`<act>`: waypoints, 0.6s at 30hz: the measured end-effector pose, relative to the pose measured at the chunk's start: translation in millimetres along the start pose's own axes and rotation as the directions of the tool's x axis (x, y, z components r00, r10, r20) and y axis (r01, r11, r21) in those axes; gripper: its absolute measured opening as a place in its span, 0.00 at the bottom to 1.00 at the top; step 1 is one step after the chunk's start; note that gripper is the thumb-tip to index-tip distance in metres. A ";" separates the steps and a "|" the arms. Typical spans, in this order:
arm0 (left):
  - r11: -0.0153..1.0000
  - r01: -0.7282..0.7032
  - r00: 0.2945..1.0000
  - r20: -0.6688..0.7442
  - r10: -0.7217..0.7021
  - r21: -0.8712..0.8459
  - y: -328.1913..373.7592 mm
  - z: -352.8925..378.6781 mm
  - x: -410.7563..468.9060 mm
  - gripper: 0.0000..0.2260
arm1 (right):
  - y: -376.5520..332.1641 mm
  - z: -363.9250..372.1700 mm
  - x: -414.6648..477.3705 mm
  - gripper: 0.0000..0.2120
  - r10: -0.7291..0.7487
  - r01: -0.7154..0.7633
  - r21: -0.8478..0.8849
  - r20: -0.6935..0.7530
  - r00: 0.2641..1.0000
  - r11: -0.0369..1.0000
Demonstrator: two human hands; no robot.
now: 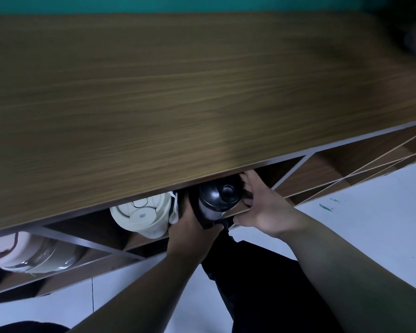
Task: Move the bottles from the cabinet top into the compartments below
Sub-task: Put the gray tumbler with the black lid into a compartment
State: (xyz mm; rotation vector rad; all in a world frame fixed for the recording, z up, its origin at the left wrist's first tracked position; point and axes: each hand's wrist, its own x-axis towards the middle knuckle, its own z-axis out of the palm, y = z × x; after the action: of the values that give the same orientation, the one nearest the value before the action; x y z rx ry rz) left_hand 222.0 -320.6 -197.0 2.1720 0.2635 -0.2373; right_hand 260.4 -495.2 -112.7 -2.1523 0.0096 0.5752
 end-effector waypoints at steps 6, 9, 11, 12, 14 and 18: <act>0.980 -0.056 0.997 0.038 0.064 -0.189 10.4 -16.2 -5.1 0.38 | -6.1 4.0 -1.1 0.55 -0.011 0.011 0.066 0.007 1.000 0.998; 0.974 -0.079 0.996 0.029 0.087 -0.210 14.8 -20.3 -6.5 0.36 | -14.5 7.1 -1.0 0.50 -0.021 0.023 0.070 -0.033 0.999 0.997; 0.973 -0.088 0.994 0.041 0.099 -0.213 16.8 -21.3 -7.4 0.37 | -18.7 7.4 -2.3 0.49 -0.018 0.020 0.065 -0.042 0.999 0.998; 0.973 -0.090 0.993 0.050 0.103 -0.213 18.3 -21.6 -8.1 0.36 | -19.6 7.6 -2.9 0.49 -0.012 0.015 0.061 -0.040 0.999 0.998; 0.974 -0.089 0.992 0.068 0.105 -0.210 17.0 -19.5 -7.2 0.33 | -20.2 8.7 -2.4 0.49 0.000 0.003 0.057 -0.042 0.999 0.998; 0.977 -0.069 0.993 0.078 0.086 -0.200 10.5 -13.0 -5.0 0.26 | -18.0 9.8 1.0 0.48 0.012 -0.010 0.044 -0.053 0.999 0.999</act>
State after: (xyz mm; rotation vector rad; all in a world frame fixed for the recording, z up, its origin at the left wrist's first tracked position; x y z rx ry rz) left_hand 221.1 -316.3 -180.1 1.9665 0.1462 -0.2490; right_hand 261.2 -476.5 -104.3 -2.1261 0.0624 0.5189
